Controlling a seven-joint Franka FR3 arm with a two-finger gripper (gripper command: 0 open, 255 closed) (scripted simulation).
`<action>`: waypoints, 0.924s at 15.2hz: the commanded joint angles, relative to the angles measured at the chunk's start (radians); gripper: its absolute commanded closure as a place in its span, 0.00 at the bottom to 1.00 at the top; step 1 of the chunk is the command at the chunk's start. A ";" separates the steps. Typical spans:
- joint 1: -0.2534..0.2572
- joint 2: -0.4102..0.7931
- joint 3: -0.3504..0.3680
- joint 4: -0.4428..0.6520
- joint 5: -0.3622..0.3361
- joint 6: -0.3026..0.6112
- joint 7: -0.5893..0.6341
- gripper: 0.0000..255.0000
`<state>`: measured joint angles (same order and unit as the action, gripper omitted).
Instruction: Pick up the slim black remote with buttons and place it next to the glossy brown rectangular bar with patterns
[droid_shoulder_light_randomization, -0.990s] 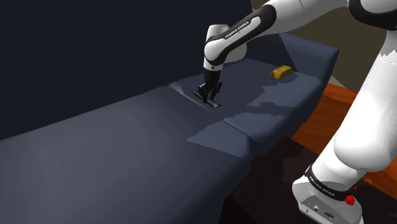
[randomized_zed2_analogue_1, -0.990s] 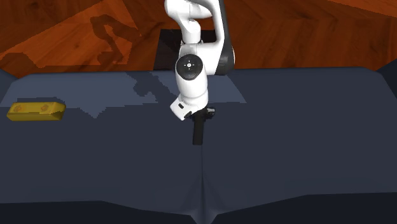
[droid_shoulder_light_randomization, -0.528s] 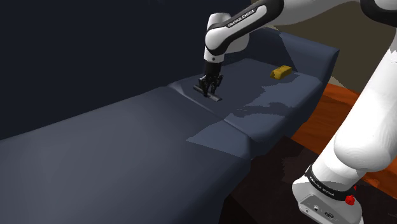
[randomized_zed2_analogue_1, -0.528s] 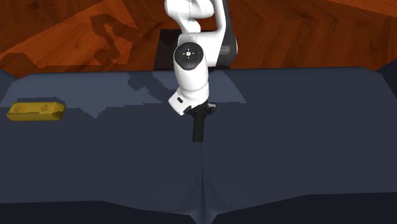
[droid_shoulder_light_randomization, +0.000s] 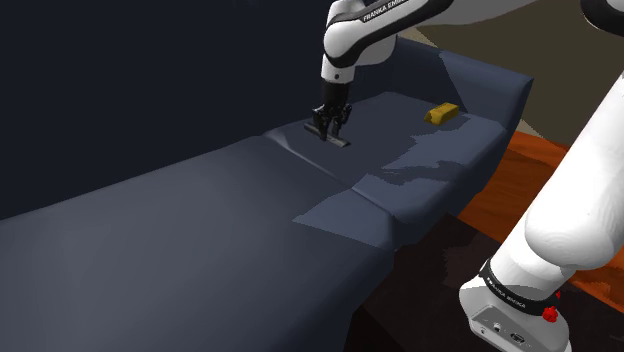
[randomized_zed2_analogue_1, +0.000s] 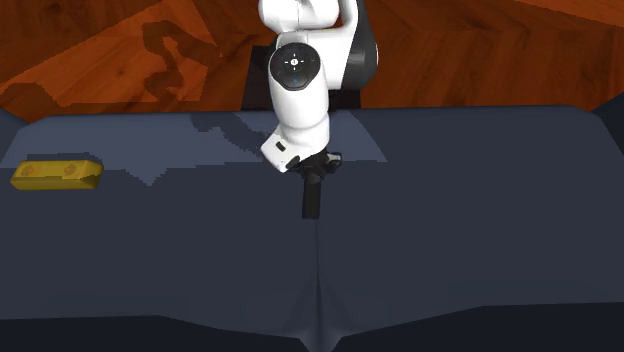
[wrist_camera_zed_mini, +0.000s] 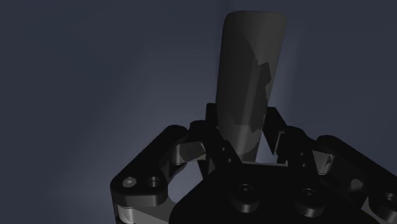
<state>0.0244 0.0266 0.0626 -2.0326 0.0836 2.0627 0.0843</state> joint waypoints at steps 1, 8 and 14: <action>-0.001 -0.009 -0.001 0.020 -0.001 -0.029 0.001 1.00; -0.071 -0.067 -0.072 -0.035 0.000 -0.042 -0.139 1.00; -0.140 -0.087 -0.148 -0.057 -0.008 -0.052 -0.282 1.00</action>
<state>-0.1045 -0.0600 -0.0736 -2.0931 0.0773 2.0169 -0.1736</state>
